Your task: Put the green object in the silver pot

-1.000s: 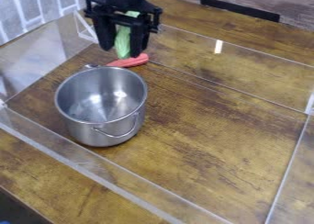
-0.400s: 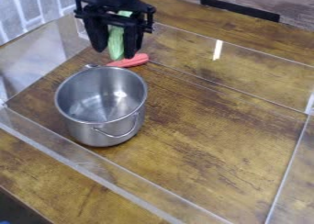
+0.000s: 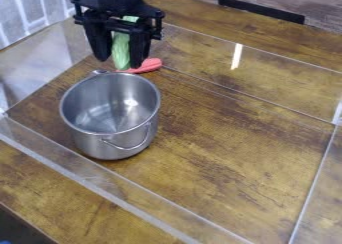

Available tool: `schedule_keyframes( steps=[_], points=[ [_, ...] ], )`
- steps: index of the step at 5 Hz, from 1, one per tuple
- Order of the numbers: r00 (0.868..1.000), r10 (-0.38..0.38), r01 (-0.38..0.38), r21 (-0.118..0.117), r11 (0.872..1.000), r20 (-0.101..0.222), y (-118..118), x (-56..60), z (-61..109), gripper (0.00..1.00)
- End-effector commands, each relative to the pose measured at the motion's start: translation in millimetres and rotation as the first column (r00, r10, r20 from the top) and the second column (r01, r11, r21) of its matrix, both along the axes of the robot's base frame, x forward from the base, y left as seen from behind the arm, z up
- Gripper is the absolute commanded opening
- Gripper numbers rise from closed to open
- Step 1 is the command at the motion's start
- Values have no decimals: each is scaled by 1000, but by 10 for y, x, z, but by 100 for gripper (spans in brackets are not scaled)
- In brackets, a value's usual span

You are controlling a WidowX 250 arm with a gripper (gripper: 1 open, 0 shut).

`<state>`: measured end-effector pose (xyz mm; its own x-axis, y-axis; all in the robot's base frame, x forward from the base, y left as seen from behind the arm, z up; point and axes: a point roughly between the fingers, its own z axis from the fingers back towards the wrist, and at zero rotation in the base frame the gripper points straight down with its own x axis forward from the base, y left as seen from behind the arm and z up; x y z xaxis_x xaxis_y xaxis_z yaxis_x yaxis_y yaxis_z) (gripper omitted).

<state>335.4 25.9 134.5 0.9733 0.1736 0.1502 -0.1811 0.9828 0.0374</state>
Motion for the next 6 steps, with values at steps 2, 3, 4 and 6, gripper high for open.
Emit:
schedule_keyframes(
  steps=[2,3,4,6],
  points=[
    [995,24,-25,4,1000,96,-40,-78,277,0],
    [994,39,-39,1,999,98,-62,-112,269,0],
    [994,53,-53,-4,999,99,-83,-134,248,0],
    [995,34,-32,-14,999,96,-137,-72,347,100]
  ],
)
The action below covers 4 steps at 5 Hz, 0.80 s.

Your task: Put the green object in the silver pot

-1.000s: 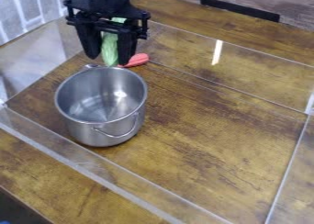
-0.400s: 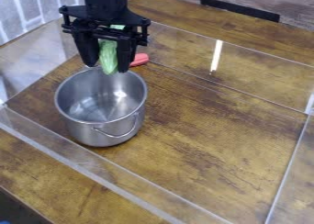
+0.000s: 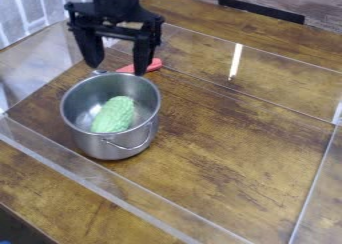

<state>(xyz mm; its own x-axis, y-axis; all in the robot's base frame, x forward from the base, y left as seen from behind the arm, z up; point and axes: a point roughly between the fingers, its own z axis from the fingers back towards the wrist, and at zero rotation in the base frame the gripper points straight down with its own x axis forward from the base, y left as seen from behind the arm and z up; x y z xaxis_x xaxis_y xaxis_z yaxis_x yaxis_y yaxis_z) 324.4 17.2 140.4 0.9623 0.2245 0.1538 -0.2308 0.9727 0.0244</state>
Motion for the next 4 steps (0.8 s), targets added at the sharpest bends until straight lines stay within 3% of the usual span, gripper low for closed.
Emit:
schedule_keyframes(
  steps=[1,4],
  points=[
    [995,-35,36,-8,999,91,-127,96,243,100],
    [998,-50,51,-18,999,45,-204,149,89,100]
  ],
)
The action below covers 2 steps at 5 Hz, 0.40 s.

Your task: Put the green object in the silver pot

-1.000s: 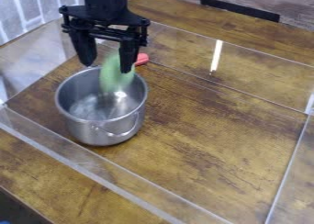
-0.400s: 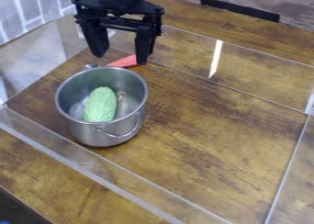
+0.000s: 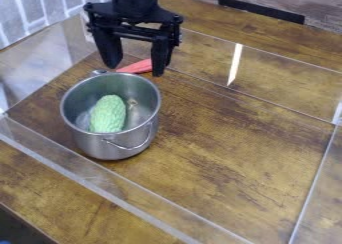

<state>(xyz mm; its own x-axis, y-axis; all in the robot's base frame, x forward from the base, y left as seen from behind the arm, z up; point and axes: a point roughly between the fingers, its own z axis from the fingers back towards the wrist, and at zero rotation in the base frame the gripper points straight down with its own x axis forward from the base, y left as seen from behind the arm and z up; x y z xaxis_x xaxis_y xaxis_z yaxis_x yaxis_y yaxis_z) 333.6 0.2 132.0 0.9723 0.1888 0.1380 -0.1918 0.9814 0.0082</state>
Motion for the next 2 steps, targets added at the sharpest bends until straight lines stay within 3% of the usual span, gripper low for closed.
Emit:
schedule_keyframes(
  steps=[1,2],
  points=[
    [999,-15,15,-1,1000,40,-54,65,137,100],
    [999,-21,22,-2,1000,27,-74,77,103,100]
  ],
)
